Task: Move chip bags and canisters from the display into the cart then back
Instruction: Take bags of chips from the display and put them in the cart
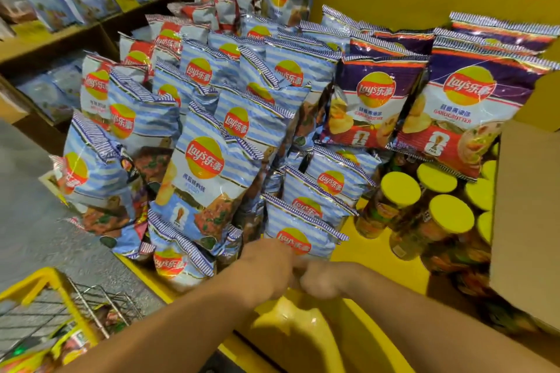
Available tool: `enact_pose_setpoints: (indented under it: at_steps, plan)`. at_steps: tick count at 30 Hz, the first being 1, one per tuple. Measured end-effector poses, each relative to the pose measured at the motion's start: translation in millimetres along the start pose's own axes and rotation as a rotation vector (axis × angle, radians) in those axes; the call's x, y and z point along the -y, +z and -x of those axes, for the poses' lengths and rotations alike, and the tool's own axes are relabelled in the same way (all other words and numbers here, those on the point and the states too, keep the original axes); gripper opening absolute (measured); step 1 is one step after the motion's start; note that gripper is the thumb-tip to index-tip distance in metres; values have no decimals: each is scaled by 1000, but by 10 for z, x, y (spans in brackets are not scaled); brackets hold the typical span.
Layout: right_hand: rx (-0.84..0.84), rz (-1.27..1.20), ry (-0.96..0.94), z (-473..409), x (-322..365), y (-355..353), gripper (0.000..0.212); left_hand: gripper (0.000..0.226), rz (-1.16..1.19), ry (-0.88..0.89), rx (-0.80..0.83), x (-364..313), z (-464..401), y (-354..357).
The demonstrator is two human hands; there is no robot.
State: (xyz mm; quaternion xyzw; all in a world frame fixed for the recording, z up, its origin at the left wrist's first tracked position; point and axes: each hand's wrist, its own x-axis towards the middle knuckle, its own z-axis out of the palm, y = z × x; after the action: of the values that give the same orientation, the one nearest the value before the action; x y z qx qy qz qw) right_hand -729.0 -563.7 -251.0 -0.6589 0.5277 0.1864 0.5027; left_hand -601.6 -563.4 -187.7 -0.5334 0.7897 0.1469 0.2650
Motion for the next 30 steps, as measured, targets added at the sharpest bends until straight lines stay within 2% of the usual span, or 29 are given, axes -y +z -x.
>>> enact_pose_setpoints:
  at_steps: [1, 2, 5, 8, 11, 14, 21, 24, 27, 30]
  plan:
    - [-86, 10, -25, -24, 33, 17, 46, 36, 10, 14, 35, 18, 35, 57]
    - [-83, 40, -25, -48, 54, 1, 51, 38, 21, 34, 51, 52, 67, 103]
    - [47, 162, 16, 60, 222, -69, 46, 39, 105, 85, 27, 201, 212, 136]
    - [160, -51, 75, 284, 498, -123, 17, 36, 144, 109, -1, 336, 484, 84]
    - [167, -140, 51, 611, 936, -189, 31, 30, 205, 104, -42, 511, 834, 13]
    - [86, -102, -42, 920, 1423, -246, 31, 16, 356, 50, -105, 753, 1218, -14]
    - [-125, -32, -266, 1335, 2507, 146, 21, 25, 463, -149, -313, 1397, 2348, 162]
    - [-132, -45, -370, 1387, 2939, 457, 15, 24, 469, -248, -399, 1612, 2877, 290]
    - [-127, -17, -461, 1455, 3426, 862, 16, 36, 507, -357, -432, 1847, 3484, 539]
    - [-98, 27, -538, 1538, 3855, 1265, 17, 29, 543, -464, -478, 2034, 4057, 789]
